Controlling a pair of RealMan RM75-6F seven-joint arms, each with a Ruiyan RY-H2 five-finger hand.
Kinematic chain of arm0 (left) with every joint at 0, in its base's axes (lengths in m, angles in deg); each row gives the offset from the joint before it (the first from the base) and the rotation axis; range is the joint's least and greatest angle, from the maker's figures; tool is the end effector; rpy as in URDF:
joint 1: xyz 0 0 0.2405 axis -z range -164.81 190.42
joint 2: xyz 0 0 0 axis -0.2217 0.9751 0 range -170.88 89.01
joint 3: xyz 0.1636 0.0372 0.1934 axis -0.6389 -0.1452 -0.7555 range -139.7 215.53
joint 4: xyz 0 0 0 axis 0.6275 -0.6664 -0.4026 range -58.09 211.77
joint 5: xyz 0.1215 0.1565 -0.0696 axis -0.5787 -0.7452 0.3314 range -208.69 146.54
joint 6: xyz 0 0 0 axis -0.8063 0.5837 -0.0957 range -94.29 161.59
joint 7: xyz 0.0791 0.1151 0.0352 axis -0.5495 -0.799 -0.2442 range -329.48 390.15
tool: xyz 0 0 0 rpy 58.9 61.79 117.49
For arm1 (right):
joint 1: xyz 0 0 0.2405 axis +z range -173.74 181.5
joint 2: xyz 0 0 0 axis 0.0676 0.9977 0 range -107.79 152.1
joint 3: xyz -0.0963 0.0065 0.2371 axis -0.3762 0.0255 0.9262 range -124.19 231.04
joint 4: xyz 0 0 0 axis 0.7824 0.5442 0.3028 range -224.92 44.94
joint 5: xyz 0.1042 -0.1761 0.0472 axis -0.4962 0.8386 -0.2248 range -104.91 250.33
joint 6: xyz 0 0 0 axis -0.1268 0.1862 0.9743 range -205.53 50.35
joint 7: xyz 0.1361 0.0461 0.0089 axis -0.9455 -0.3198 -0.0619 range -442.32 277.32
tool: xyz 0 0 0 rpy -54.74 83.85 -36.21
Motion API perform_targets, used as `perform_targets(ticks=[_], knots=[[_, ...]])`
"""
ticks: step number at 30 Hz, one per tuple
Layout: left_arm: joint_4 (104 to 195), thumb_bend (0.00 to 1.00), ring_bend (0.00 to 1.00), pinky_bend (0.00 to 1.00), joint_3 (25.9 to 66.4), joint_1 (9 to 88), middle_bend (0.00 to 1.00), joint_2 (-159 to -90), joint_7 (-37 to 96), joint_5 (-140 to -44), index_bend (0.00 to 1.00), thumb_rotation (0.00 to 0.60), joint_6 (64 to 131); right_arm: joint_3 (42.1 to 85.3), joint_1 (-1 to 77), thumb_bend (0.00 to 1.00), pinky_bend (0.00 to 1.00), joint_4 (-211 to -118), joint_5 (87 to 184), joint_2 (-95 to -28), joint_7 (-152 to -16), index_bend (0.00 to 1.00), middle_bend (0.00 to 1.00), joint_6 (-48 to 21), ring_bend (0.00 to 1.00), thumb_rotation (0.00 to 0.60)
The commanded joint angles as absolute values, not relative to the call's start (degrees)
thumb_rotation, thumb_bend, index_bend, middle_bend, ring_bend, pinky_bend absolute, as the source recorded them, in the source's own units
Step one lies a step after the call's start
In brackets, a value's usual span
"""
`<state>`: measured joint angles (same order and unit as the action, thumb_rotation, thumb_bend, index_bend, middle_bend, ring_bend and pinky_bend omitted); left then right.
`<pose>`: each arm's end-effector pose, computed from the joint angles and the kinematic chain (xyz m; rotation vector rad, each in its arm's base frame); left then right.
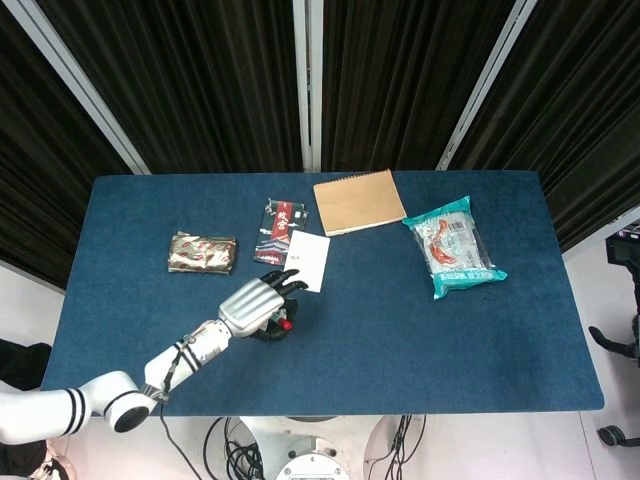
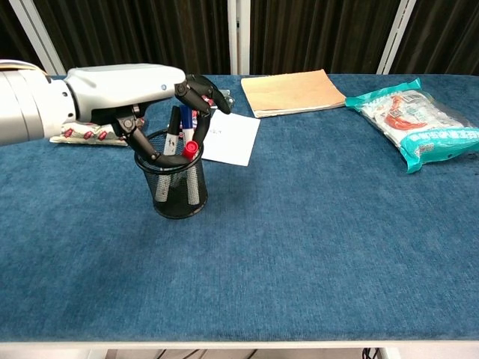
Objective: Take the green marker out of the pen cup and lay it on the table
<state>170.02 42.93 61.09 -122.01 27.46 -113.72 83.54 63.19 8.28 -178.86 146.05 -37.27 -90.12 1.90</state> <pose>-0.0957 0.3108 -0.0090 -2.2511 -0.8925 -1.1014 -0.3512 -0.2012 0.2139 1.1421 -0.9629 0.8471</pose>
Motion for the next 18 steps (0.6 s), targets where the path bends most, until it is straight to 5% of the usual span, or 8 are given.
perform_targets(ticks=[1,18], knots=[[170.62,0.30,0.00,0.15,43.01,61.02,0.15,-121.67,27.42,-113.91,0.60,0.600,83.91,63.21,8.22,0.09,0.00,-178.90,146.07,-37.22,-90.23,0.00,0.00,1.99,0.00,0.600],[182.74,0.29,0.00,0.16,43.66,58.39,0.17,-113.32,23.63,-115.23,0.62,0.600,89.44,63.28,7.67,0.09,0.00,-179.82,147.06,-36.53,-90.56,0.00,0.00,3.53,0.00,0.600]])
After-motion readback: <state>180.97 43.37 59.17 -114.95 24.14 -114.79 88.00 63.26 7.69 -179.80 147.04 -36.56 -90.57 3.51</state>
